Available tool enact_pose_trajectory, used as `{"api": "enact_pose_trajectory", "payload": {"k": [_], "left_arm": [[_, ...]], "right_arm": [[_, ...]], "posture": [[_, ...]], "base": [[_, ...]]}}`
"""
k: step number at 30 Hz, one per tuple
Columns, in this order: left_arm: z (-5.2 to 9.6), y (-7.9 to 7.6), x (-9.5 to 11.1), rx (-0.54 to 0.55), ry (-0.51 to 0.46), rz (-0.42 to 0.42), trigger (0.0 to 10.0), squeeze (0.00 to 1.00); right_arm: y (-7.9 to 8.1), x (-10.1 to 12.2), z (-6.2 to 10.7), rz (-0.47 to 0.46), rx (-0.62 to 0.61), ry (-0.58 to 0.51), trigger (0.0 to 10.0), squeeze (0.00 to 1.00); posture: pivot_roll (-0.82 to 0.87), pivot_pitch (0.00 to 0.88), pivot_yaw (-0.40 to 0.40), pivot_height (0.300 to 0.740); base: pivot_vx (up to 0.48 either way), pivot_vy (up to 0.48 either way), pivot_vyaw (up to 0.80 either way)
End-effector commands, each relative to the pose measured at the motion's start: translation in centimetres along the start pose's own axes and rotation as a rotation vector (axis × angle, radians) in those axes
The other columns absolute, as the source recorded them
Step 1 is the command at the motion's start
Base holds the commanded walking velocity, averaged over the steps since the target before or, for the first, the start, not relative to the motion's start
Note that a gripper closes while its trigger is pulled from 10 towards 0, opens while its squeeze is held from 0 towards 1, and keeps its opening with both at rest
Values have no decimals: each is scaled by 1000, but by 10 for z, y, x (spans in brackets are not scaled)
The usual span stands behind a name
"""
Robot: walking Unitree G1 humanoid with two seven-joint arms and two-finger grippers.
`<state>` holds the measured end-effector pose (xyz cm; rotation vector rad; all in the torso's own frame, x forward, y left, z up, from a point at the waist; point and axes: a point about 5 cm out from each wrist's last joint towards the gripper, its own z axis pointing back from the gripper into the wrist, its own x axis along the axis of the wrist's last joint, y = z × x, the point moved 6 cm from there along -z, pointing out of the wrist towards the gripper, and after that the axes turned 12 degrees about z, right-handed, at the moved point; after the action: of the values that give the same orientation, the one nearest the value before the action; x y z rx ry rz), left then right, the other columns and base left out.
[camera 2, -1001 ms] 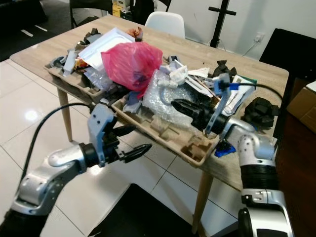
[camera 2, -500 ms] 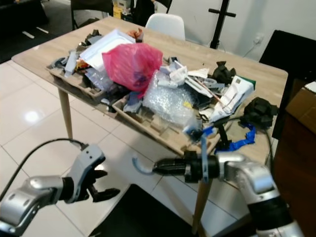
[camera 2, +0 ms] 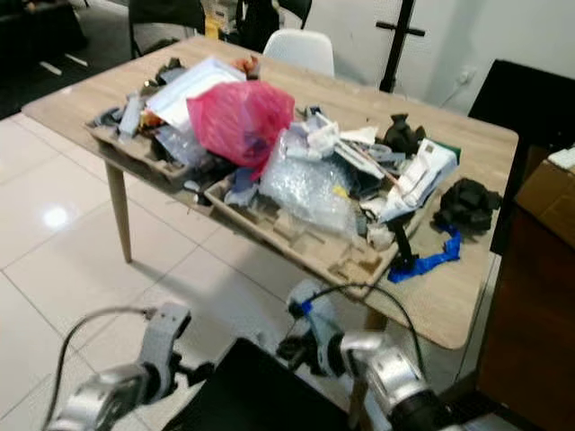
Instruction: Picking trash to rubbish bin
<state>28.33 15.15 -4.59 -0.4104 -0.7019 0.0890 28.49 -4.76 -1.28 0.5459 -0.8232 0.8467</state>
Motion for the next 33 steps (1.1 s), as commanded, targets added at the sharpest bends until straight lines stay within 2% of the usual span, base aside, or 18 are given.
{"api": "enact_pose_trajectory", "payload": {"k": [1,2,3,4,5,6,7,8,13,14,16,17,21,23,27,33], "left_arm": [[-4,15,-23,77,48,47,10000,0],[-4,15,-23,77,48,47,10000,0],[-6,20,-31,108,66,21,10000,0],[-6,20,-31,108,66,21,10000,0],[-7,26,-37,141,79,-5,10000,0],[-7,26,-37,141,79,-5,10000,0],[-8,35,-51,185,109,-69,10000,0],[-8,37,-56,194,119,-86,10000,0],[-10,34,-66,176,136,-103,10000,0],[-11,32,-78,158,175,-126,10000,0],[-11,32,-78,158,175,-126,10000,0],[-11,29,-87,136,192,-190,10000,0],[-12,28,-89,129,172,-203,10000,0],[-12,31,-92,153,156,-153,10000,0],[-12,30,-97,155,157,-125,10000,0],[-11,32,-99,148,156,-115,10000,0]], "right_arm": [[6,-37,-5,-74,-31,96,0,0],[6,-37,-5,-74,-31,96,0,0],[5,-50,-6,-117,-63,121,0,0],[5,-50,-6,-117,-63,121,0,0],[2,-63,-7,-159,-103,152,0,0],[2,-63,-7,-159,-103,152,0,0],[-7,-94,-1,-244,-214,234,0,0],[-10,-103,2,-267,-248,261,0,0],[-17,-120,10,-326,-329,297,0,0],[-23,-131,17,-392,-394,304,4235,0],[-23,-131,17,-392,-394,304,4235,0],[-25,-144,26,-465,-441,327,10000,0],[-27,-155,33,-525,-484,339,10000,0],[-27,-169,41,-549,-520,382,10000,0],[-25,-185,52,-568,-554,438,10000,0],[-21,-192,55,-588,-542,454,10000,0]], "posture": [[-24,128,-5,740],[-24,128,-5,740],[-25,128,-5,740],[-25,128,-5,740],[-25,128,-5,740],[-25,128,-5,740],[-30,129,-1,740],[-30,129,-1,740],[-31,129,5,740],[-30,130,4,740],[-30,130,4,740],[-25,134,4,740],[-25,137,6,740],[-26,138,7,740],[-25,140,9,740],[-22,142,12,740]], "base": [[0,0,0],[0,0,0],[0,0,0],[0,0,0],[0,0,0],[0,0,0],[0,0,0],[0,0,0],[0,0,0],[0,0,0],[0,0,0],[0,0,0],[0,0,0],[0,0,0],[0,0,-641],[0,0,-800]]}}
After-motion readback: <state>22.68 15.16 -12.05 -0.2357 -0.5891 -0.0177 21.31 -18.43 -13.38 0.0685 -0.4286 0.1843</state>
